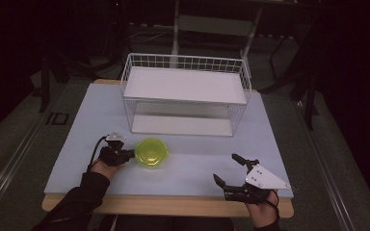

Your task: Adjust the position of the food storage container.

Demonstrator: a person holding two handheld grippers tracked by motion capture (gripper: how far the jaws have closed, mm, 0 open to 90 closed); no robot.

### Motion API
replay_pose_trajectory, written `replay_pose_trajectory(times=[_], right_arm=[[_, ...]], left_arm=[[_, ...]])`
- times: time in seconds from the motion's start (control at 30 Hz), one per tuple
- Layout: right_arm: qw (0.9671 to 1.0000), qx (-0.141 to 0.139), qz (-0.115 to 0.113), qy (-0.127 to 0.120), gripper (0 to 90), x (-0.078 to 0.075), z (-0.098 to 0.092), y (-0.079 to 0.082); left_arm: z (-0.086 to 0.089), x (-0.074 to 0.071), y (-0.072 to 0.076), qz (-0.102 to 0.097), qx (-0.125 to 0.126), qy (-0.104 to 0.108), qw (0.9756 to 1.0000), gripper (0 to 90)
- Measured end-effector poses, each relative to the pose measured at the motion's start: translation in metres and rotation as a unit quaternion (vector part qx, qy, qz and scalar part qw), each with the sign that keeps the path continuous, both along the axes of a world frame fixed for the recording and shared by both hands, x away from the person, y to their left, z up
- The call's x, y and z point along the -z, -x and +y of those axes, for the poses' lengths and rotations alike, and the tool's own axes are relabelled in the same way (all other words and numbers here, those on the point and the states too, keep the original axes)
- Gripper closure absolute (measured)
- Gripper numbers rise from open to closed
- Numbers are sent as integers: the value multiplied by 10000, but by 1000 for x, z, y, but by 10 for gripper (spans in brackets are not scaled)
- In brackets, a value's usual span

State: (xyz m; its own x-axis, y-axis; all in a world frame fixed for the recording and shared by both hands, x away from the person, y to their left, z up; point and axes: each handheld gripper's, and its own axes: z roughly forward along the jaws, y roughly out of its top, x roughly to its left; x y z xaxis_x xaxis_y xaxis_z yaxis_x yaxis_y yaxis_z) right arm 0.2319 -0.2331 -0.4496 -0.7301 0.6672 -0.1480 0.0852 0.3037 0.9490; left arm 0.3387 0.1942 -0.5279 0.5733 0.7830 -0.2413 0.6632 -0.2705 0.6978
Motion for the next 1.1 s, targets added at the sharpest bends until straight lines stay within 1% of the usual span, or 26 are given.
replay_pose_trajectory(times=[0.07, 0.17, 0.2, 0.27, 0.3, 0.37, 0.4, 0.47, 0.5, 0.53, 0.57, 0.63, 0.7, 0.8, 0.87, 0.9, 1.1], right_arm=[[10000, -7, 5, -14, 144, 0, 0, 0], [10000, -5, -1, -8, 144, 0, 0, 0], [10000, -14, 0, -19, 144, 0, 0, 0], [10000, -10, -12, -1, 144, -1, 0, 1], [10000, -22, -15, -12, 144, -1, 0, 1], [10000, -13, -30, 8, 144, -1, 0, 1], [10000, -10, -30, 9, 144, -1, 0, 1], [10000, -11, -27, 14, 144, -1, 0, 1], [10000, -8, -33, 19, 144, -1, 0, 1], [10000, -8, -33, 19, 144, -1, 0, 1], [10000, -20, -34, -4, 144, -1, -1, 1], [10000, -18, -40, 8, 144, -1, 0, 1], [10000, -5, -35, 13, 144, -2, 0, 1], [10000, -21, -67, 25, 144, -2, 0, 2], [10000, -18, -64, 16, 144, -2, -1, 2], [10000, -18, -50, -3, 144, -2, -1, 2], [10000, -17, -72, 4, 144, -3, -1, 2]], left_arm=[[-3, 2, 1, 70, 52, 15, 10000, 900], [-6, 3, 5, 122, 122, -13, 9999, 900], [-7, 3, 6, 145, 127, 10, 9998, 900], [-13, 3, 11, 147, 263, -19, 9995, 900], [-15, 3, 12, 156, 283, -32, 9995, 900], [-21, 3, 15, 181, 377, 42, 9991, 900], [-26, 3, 17, 208, 410, 5, 9989, 900], [-32, 3, 21, 280, 489, 55, 9984, 900], [-37, 4, 24, 312, 541, 28, 9980, 900], [-37, 4, 24, 312, 541, 28, 9980, 900], [-43, 5, 27, 351, 634, 33, 9974, 900], [-48, 6, 28, 400, 630, -3, 9972, 900], [-50, 5, 28, 428, 552, 8, 9976, 900], [-46, 1, 29, 437, 415, 104, 9981, 900], [-43, -2, 31, 430, 378, 194, 9982, 900], [-42, -2, 30, 438, 355, 194, 9982, 900], [-52, 1, 25, 501, 420, 206, 9976, 900]])
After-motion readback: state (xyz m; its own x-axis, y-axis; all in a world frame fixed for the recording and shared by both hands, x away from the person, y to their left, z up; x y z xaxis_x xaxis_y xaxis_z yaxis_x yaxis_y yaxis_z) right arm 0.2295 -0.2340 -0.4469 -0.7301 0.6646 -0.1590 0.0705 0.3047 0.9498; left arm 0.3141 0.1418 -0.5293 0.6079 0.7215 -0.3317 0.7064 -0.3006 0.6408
